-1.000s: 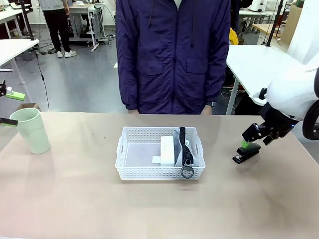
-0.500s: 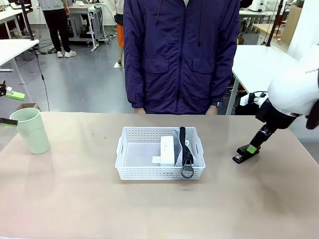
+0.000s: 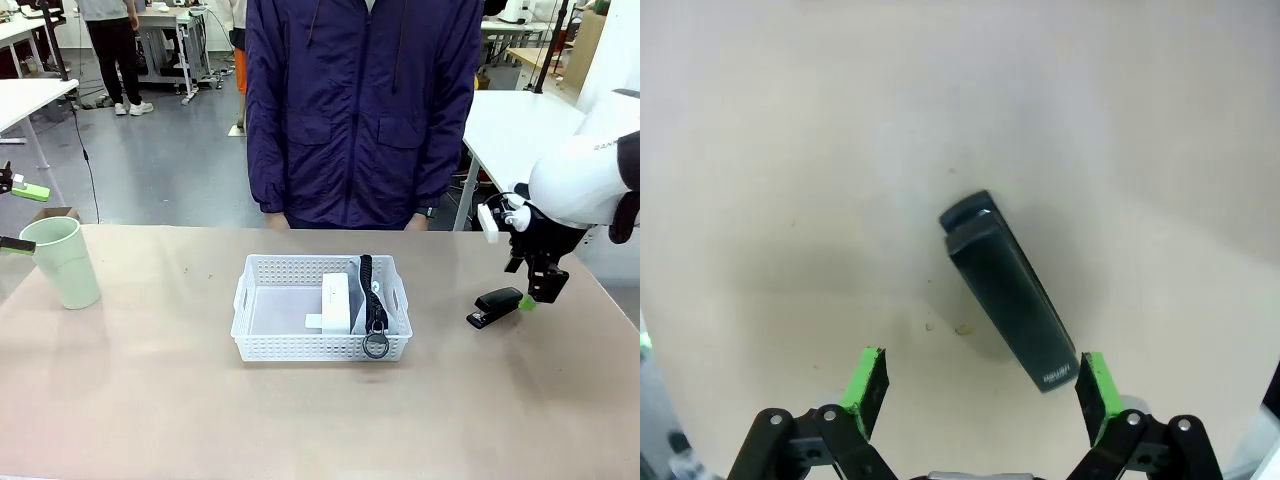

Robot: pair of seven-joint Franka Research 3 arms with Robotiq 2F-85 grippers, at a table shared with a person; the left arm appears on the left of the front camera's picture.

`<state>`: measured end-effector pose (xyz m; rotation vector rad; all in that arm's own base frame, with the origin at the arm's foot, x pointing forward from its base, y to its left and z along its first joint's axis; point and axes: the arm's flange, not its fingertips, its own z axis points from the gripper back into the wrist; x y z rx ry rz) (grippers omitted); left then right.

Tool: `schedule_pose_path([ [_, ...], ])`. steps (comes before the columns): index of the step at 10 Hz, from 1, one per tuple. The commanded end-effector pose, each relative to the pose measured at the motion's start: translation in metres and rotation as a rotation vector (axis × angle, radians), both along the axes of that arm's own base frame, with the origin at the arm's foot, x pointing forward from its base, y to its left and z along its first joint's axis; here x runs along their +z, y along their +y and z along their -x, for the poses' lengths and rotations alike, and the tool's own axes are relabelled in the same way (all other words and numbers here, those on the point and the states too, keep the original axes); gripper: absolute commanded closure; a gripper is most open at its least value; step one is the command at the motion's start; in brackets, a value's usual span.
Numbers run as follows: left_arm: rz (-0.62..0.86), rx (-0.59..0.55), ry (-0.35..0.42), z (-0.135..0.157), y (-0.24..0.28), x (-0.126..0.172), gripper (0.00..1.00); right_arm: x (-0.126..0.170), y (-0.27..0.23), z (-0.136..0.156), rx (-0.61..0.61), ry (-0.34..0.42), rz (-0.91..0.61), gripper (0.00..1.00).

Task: Efficiently arrange items inside the basket to fit them all.
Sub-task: Pick up the Stapler and place it inside the Organizing basket.

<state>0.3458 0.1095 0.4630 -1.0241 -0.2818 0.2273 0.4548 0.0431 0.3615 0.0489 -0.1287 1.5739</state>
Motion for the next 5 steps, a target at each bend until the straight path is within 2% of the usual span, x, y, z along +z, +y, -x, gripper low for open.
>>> schedule_pose_path([
  [1, -0.005, -0.007, 0.014, 0.003, 0.001, 0.002, 0.00, 0.000, -0.008, -0.014, 0.043, 0.024, 0.027, 0.00],
  [5, -0.005, -0.007, 0.014, 0.003, 0.001, 0.002, 0.00, -0.027, 0.023, -0.023, 0.099, 0.010, 0.045, 0.00],
])
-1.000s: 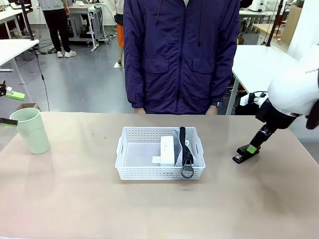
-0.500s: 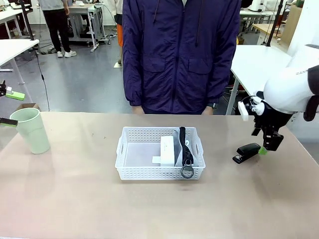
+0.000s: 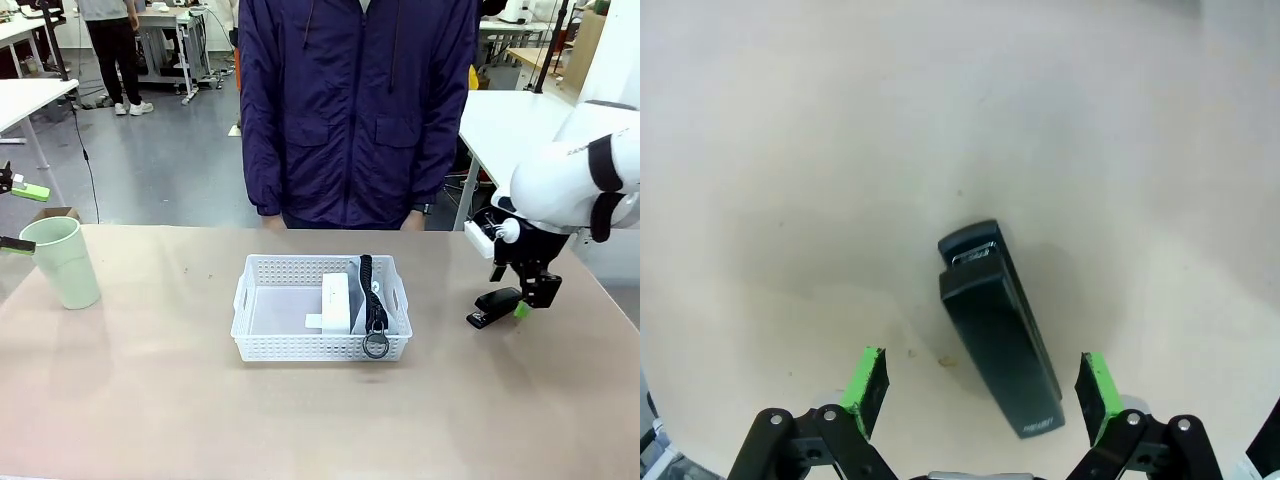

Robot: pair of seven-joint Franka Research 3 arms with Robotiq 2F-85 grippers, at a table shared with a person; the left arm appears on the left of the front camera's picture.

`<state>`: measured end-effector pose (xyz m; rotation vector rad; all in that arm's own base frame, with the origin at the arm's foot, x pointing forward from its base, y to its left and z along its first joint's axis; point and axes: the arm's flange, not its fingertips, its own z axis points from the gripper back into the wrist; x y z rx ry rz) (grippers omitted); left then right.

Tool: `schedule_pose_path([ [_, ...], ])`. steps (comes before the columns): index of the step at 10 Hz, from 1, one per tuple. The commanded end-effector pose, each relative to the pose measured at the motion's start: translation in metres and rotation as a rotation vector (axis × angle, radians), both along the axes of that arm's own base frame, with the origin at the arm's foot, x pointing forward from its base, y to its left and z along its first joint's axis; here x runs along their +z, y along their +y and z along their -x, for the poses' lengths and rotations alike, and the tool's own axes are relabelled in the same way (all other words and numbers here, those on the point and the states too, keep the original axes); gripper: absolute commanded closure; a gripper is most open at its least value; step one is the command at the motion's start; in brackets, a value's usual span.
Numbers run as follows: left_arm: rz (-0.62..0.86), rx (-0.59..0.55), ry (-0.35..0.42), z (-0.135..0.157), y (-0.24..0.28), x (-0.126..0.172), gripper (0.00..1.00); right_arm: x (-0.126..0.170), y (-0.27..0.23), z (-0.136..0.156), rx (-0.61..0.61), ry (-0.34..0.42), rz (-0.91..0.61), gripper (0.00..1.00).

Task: Efficiently arrange items inside the basket to fit them all.
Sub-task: Pick up the Stapler and place it inside the Organizing basket.

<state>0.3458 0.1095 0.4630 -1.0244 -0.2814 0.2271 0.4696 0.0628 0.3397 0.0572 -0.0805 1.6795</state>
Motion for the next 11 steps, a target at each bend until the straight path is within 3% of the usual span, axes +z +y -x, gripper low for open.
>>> schedule_pose_path([
  [1, -0.006, -0.007, 0.014, 0.003, 0.001, 0.002, 0.00, -0.010, 0.006, -0.011, 0.014, 0.012, 0.047, 0.00],
  [7, -0.006, -0.007, 0.014, 0.003, 0.001, 0.002, 0.00, -0.042, 0.012, -0.020, 0.031, 0.111, 0.132, 0.00],
  [11, -0.006, -0.007, 0.014, 0.003, 0.001, 0.002, 0.00, -0.048, 0.014, -0.022, 0.027, 0.122, 0.133, 0.00],
])
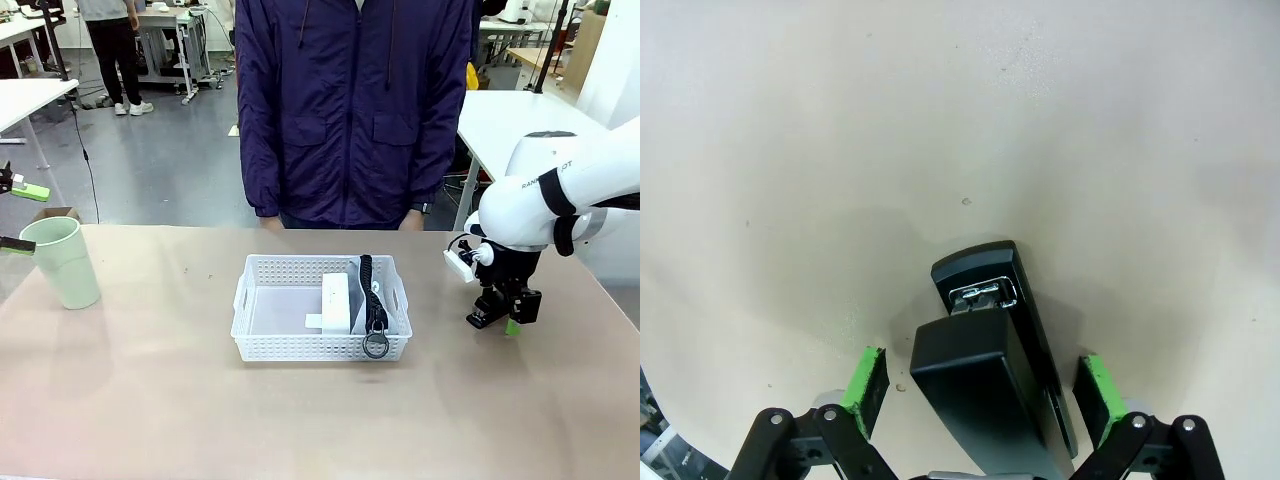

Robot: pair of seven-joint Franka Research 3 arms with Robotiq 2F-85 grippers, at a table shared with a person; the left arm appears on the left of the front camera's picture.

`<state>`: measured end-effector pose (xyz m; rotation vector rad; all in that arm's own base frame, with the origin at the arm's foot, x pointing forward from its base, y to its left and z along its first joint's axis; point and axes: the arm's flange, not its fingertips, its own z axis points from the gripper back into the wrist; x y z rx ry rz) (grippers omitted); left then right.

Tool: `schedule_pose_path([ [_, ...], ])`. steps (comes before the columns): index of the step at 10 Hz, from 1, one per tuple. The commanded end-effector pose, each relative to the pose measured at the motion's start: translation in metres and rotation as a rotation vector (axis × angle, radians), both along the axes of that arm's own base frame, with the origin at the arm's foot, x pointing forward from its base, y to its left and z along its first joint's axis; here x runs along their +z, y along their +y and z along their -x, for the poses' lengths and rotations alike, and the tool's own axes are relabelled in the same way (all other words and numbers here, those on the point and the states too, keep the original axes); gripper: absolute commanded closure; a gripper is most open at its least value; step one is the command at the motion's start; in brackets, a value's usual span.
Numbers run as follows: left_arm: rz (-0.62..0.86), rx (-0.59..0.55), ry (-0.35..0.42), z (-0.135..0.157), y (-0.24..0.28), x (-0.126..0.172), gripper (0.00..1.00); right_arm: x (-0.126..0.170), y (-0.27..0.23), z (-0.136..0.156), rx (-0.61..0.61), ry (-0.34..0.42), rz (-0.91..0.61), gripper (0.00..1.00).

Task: Efficiently arrange items inside the basket to fit them all.
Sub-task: Pick up the Stapler and place it inside the Organizing basket.

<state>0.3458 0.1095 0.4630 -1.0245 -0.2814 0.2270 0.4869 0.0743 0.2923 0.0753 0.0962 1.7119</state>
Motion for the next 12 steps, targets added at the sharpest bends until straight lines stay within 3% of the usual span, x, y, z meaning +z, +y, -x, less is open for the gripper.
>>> schedule_pose_path([
  [1, -0.006, -0.007, 0.014, 0.0025, 0.0007, 0.0022, 0.00, -0.0009, 0.0027, -0.0047, -0.014, 0.005, 0.032, 0.00],
  [2, -0.006, -0.007, 0.014, 0.0025, 0.0007, 0.0022, 0.00, -0.0005, 0.0026, -0.0045, -0.022, 0.001, 0.036, 0.00],
  [3, -0.006, -0.007, 0.014, 0.0025, 0.0007, 0.0022, 0.00, 0.0004, 0.0029, -0.0041, -0.029, 0.000, 0.038, 0.60],
  [4, -0.006, -0.007, 0.014, 0.0025, 0.0007, 0.0022, 0.00, 0.0003, 0.0033, -0.0037, -0.025, 0.004, 0.044, 0.60],
  [5, -0.006, -0.007, 0.014, 0.0025, 0.0007, 0.0022, 0.00, 0.0003, 0.0035, -0.0037, -0.023, 0.007, 0.044, 1.00],
  [6, -0.006, -0.007, 0.014, 0.0025, 0.0007, 0.0022, 0.00, 0.0002, 0.0036, -0.0034, -0.022, 0.011, 0.045, 0.62],
  [7, -0.006, -0.007, 0.014, 0.0025, 0.0007, 0.0022, 0.00, 0.0002, 0.0036, -0.0030, -0.022, 0.012, 0.048, 1.00],
  [12, -0.006, -0.007, 0.014, 0.0025, 0.0007, 0.0022, 0.00, 0.0007, 0.0021, -0.0039, -0.016, 0.031, 0.033, 1.00],
])
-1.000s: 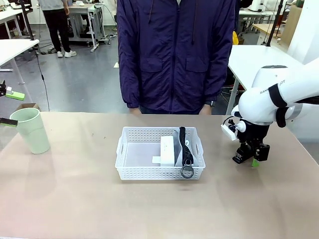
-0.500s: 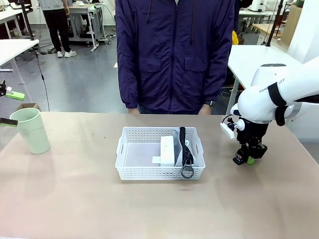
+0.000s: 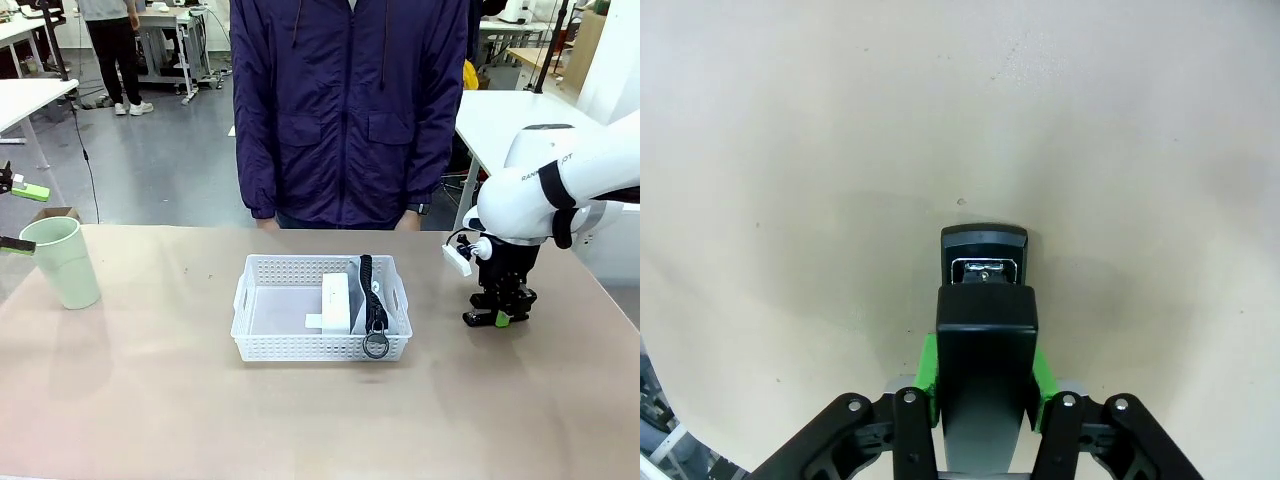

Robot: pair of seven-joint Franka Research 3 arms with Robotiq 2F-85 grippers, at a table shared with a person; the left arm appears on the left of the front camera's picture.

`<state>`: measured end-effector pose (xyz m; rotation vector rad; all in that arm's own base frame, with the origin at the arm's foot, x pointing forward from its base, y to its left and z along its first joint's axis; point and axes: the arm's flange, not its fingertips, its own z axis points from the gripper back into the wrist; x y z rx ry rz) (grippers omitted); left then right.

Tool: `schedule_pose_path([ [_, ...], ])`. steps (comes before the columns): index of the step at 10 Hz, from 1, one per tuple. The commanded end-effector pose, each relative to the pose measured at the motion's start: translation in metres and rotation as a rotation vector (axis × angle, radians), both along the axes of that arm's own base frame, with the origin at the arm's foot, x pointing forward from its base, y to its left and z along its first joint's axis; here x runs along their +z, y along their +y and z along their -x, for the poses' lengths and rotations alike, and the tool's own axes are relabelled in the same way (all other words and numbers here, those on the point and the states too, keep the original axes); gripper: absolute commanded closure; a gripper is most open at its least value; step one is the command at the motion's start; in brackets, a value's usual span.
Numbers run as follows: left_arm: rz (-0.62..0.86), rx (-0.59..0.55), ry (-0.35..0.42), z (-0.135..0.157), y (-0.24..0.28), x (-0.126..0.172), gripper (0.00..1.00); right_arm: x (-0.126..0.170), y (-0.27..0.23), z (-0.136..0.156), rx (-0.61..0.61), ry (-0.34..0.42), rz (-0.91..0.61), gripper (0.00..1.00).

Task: Efficiently arrange items inside the basket to fit them all.
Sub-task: Pick up the Stapler and place it inside the Organizing basket.

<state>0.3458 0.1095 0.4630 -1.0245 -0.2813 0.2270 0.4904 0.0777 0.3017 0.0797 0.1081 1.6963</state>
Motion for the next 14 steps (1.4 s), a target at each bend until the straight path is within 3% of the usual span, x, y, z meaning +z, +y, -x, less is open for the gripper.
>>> schedule_pose_path([
  [1, -0.006, -0.007, 0.014, 0.003, 0.001, 0.002, 0.00, -0.008, -0.002, -0.001, -0.013, 0.019, 0.024, 1.00],
  [4, -0.006, -0.007, 0.014, 0.003, 0.001, 0.002, 0.00, 0.017, -0.012, 0.003, -0.092, 0.023, -0.075, 1.00],
  [6, -0.006, -0.007, 0.014, 0.003, 0.001, 0.002, 0.00, 0.061, -0.020, 0.020, -0.263, 0.009, -0.192, 1.00],
  [9, -0.006, -0.007, 0.014, 0.003, 0.001, 0.002, 0.00, 0.105, -0.028, 0.059, -0.473, -0.047, -0.212, 1.00],
  [10, -0.006, -0.007, 0.014, 0.003, 0.001, 0.002, 0.00, 0.121, -0.032, 0.078, -0.599, -0.069, -0.245, 1.00],
  [11, -0.006, -0.007, 0.014, 0.003, 0.001, 0.002, 0.00, 0.131, -0.042, 0.094, -0.809, -0.096, -0.316, 1.00],
  [14, -0.006, -0.007, 0.014, 0.003, 0.001, 0.002, 0.00, 0.127, -0.055, 0.122, -1.214, -0.199, -0.394, 1.00],
])
